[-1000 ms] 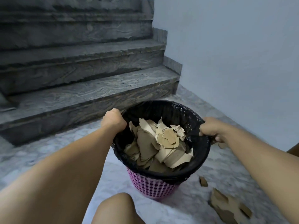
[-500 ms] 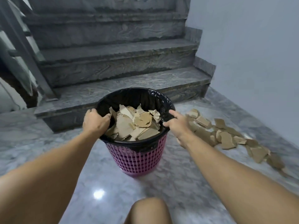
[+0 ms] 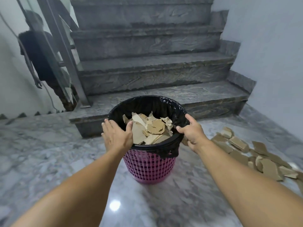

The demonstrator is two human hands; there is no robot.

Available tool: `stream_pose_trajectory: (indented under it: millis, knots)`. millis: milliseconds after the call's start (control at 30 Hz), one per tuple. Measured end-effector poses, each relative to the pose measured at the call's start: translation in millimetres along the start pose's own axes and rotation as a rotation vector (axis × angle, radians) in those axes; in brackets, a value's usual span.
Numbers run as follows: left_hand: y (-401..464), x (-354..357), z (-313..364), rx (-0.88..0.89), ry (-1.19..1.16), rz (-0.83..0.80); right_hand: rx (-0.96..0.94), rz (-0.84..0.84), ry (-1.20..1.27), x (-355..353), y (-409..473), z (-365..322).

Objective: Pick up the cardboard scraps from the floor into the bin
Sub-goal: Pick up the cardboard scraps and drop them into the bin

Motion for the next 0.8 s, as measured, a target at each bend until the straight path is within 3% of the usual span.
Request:
stream_pose_trajectory:
  millis: [100,200,267,333,467,667,733,800]
  knots:
    - [10.2,3.5,-0.9,-0.006,0.032,-0.024,0.016,-0.012,0.129,6.1,8.4,-0.5]
    - [19.2,8.4,-1.9,-0.015,0.045,-0.036,-0.025,-0.038,0.040,9.0,16.9,-1.8]
    - [26.0,11.5,-2.3,-0.020,0.043,-0.043,-0.060,-0.047,-0.114,12.1,21.0,-1.4]
    - [31.8,14.0,-2.4,-0.024,0.042,-0.045,-0.130,-0.032,-0.425,17.6,21.7,-3.9]
    - [43.6,18.1,-3.1,-0.046,0.034,-0.023,-0.247,0.134,-0.610,16.5,29.0,-12.2]
    - [59.0,23.4,5.2,-0.055,0.023,0.043,-0.248,0.369,-0.809,13.1,30.9,-26.5]
    - [62.9,20.5,8.0,-0.051,0.051,0.076,-0.226,0.308,-0.873,19.2,33.4,-31.4]
    - [60.6,14.0,15.7,-0.028,0.139,0.116,-0.162,0.131,-0.943,23.6,41.8,-32.1]
Point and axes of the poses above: each hand's wrist, its own y-axis towards the middle knuckle, its own x-axis out of the palm, z = x × y, the point moved 9 cm from there along y, towards the middle knuckle, and after that the axes turned 1 degree about x, right-handed, at the moved point
